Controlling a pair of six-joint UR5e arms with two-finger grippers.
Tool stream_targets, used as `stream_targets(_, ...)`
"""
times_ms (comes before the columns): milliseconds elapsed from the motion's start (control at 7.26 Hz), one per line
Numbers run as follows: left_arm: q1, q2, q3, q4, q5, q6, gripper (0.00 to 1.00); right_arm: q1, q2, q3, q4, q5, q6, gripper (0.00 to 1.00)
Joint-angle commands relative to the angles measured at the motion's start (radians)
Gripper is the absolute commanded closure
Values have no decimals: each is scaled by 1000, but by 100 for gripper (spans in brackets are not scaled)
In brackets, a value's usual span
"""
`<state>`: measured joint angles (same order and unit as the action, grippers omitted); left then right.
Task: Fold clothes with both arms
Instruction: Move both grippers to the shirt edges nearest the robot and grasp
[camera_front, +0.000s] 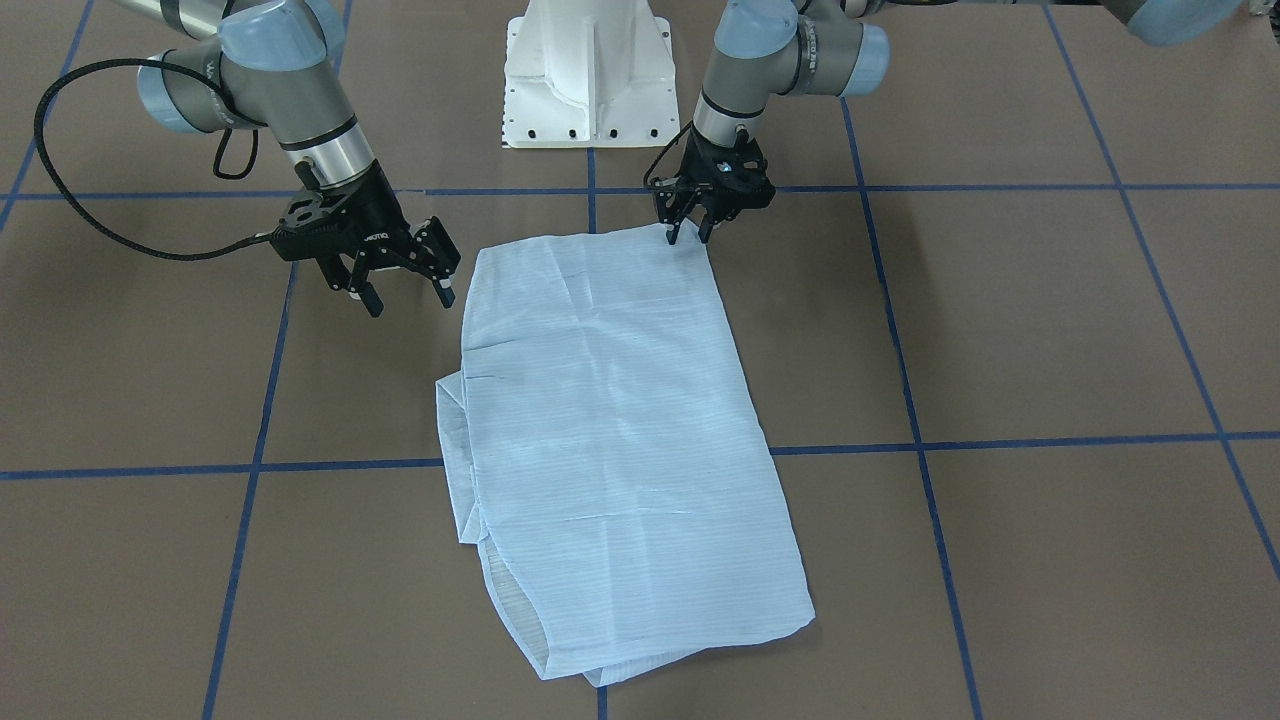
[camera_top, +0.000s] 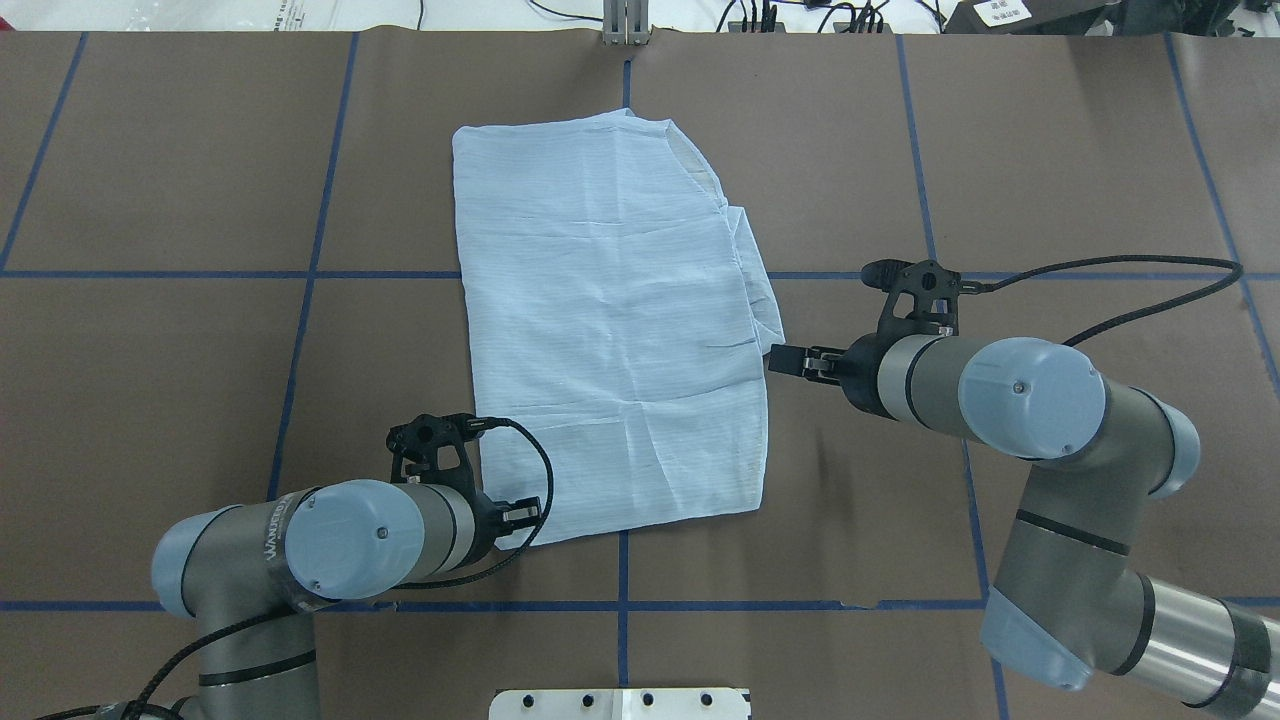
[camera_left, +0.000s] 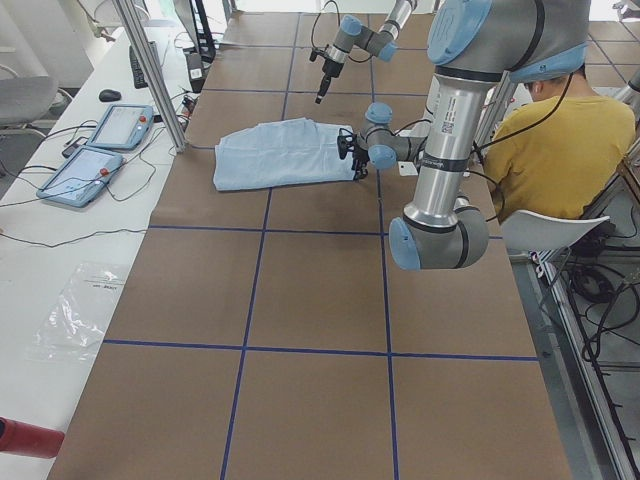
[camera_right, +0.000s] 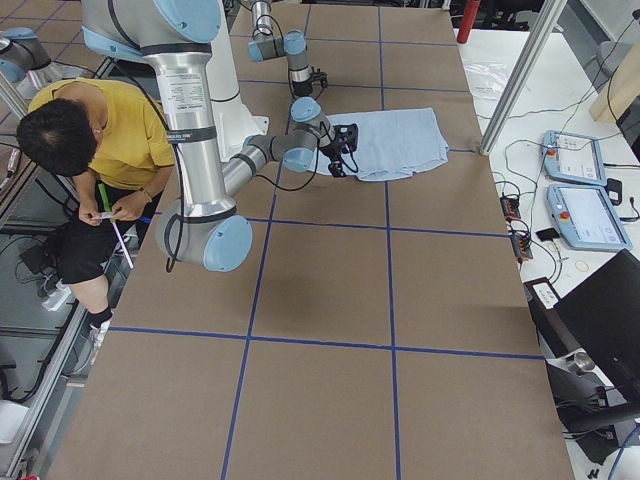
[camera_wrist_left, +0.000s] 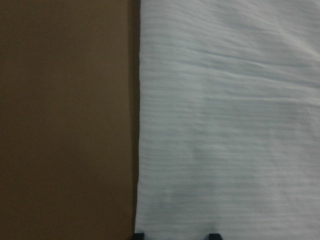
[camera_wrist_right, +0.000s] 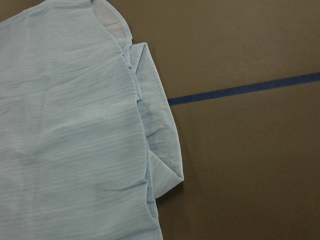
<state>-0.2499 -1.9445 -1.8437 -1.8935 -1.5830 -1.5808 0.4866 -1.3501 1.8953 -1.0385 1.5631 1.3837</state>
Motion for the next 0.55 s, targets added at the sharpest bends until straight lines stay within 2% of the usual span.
stream_targets(0, -3, -1, -11, 30, 0, 1, 46, 0, 2, -1, 0, 0, 0, 0)
stream_targets(413, 0, -1, -9, 30, 0, 13, 42, 0, 2, -2, 0, 2, 0, 0)
